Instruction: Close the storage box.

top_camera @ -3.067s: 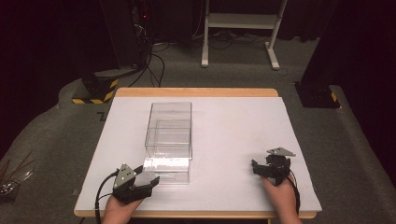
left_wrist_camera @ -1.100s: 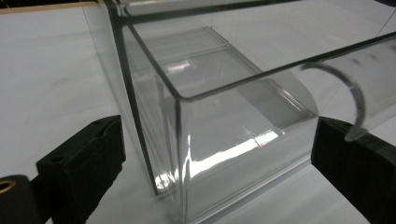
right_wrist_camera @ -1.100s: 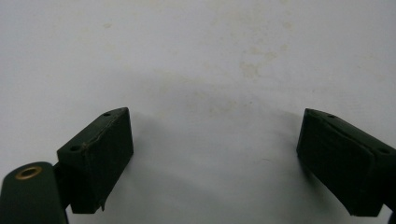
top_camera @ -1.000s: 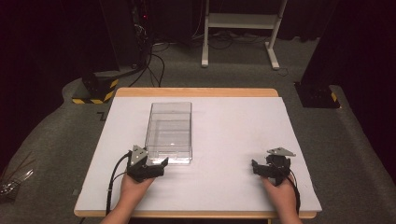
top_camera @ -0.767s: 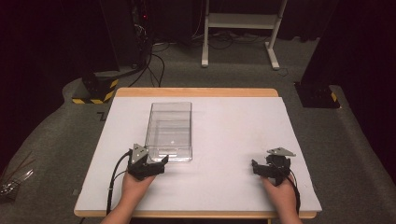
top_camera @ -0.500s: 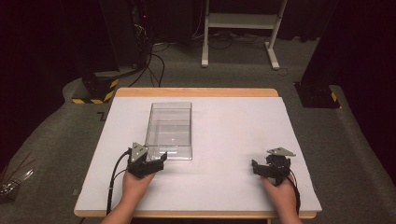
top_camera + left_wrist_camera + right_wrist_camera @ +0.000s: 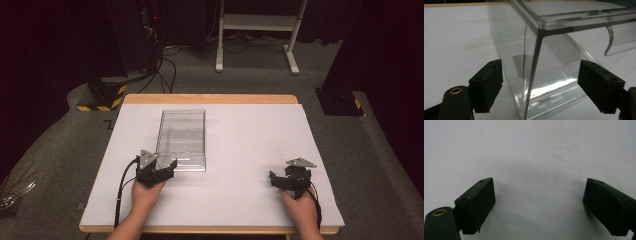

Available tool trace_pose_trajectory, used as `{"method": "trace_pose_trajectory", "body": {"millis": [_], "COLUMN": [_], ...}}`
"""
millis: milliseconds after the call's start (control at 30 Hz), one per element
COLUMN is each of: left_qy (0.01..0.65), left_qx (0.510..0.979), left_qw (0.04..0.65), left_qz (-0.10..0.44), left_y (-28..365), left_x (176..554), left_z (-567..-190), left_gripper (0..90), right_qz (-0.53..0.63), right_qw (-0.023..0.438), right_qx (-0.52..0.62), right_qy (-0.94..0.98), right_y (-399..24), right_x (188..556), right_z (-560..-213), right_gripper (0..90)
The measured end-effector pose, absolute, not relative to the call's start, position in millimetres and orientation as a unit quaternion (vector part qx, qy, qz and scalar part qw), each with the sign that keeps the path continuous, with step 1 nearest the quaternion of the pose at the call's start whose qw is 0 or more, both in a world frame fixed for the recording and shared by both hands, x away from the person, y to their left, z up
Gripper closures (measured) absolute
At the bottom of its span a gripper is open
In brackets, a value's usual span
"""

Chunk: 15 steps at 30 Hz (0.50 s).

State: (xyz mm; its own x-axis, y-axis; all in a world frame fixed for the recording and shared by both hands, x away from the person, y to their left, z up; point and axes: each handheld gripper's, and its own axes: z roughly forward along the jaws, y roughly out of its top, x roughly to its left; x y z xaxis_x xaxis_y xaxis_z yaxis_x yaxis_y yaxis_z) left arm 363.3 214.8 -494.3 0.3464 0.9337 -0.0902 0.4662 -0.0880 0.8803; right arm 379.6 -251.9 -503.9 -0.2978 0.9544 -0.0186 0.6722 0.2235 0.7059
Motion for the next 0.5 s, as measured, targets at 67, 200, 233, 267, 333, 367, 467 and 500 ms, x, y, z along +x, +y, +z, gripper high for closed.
{"method": "trace_pose_trajectory", "body": {"millis": [67, 200, 233, 267, 333, 367, 467, 500], "left_qy": [0.509, 0.511, 0.512, 0.512, 0.512, 0.512, 0.511, 0.511], "left_qx": [0.688, 0.687, 0.687, 0.687, 0.688, 0.688, 0.689, 0.689], "left_qw": [0.445, 0.447, 0.446, 0.446, 0.446, 0.446, 0.446, 0.446], "left_qz": [0.262, 0.26, 0.261, 0.259, 0.258, 0.258, 0.256, 0.256], "left_y": [214.9, 215.3, 215.4, 216.0, 215.5, 215.5, 214.9, 214.8], "left_x": [363.8, 365.6, 366.1, 367.2, 367.5, 367.5, 367.4, 367.4], "left_z": [-494.4, -495.0, -495.1, -495.4, -496.0, -496.0, -496.4, -496.4], "left_gripper": [21.7, 22.9, 22.9, 23.8, 23.7, 23.9, 24.9, 24.9], "right_qz": [0.303, 0.303, 0.303, 0.303, 0.303, 0.303, 0.303, 0.303], "right_qw": [0.233, 0.233, 0.233, 0.233, 0.233, 0.233, 0.233, 0.233], "right_qx": [0.545, 0.545, 0.545, 0.545, 0.545, 0.545, 0.545, 0.545], "right_qy": [0.747, 0.747, 0.747, 0.747, 0.747, 0.747, 0.747, 0.747], "right_y": [-251.9, -251.9, -251.9, -251.9, -251.9, -251.9, -251.9, -251.9], "right_x": [379.6, 379.6, 379.6, 379.6, 379.7, 379.7, 379.7, 379.7], "right_z": [-503.9, -503.9, -503.9, -503.9, -503.9, -503.9, -503.9, -503.9], "right_gripper": [10.5, 10.5, 10.5, 10.5, 10.5, 10.5, 10.5, 10.5]}}
